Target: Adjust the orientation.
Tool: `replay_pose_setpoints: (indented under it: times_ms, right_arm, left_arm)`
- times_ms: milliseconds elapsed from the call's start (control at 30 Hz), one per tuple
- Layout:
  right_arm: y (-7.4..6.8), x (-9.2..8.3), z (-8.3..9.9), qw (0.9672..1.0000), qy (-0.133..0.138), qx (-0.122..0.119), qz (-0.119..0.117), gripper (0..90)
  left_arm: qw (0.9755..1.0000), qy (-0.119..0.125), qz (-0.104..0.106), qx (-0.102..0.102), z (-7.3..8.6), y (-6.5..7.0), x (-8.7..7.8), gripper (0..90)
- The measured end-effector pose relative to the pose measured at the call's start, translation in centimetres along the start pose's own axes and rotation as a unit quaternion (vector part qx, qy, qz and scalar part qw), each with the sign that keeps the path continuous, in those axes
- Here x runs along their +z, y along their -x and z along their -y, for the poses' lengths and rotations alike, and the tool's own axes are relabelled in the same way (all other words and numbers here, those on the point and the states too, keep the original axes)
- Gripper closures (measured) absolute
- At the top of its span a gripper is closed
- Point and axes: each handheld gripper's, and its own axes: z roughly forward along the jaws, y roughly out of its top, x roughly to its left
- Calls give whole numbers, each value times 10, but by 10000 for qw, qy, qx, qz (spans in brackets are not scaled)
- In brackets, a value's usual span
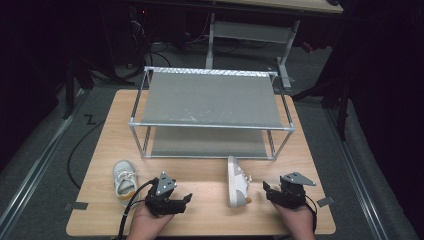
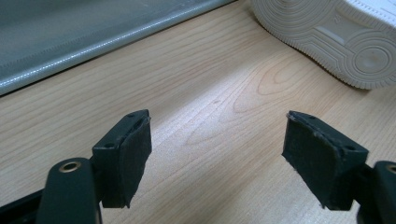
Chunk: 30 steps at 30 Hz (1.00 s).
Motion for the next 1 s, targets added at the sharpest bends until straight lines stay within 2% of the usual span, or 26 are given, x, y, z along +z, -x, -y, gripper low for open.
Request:
replay_pose_setpoints:
  times_ms: [367,933,1000]
  right_arm:
    - [1,0,1,10000,-9,7,9,296]
    - [2,1,4,10000,-28,45,7,298]
    - [1,1,4,10000,-31,46,-10,298]
  left_arm:
    - [10000,60,23,1,-2,1,-1,245]
    - [9997,214,52,-117,-6,-1,-7,274]
    - [9994,340,51,-105,-10,0,-14,282]
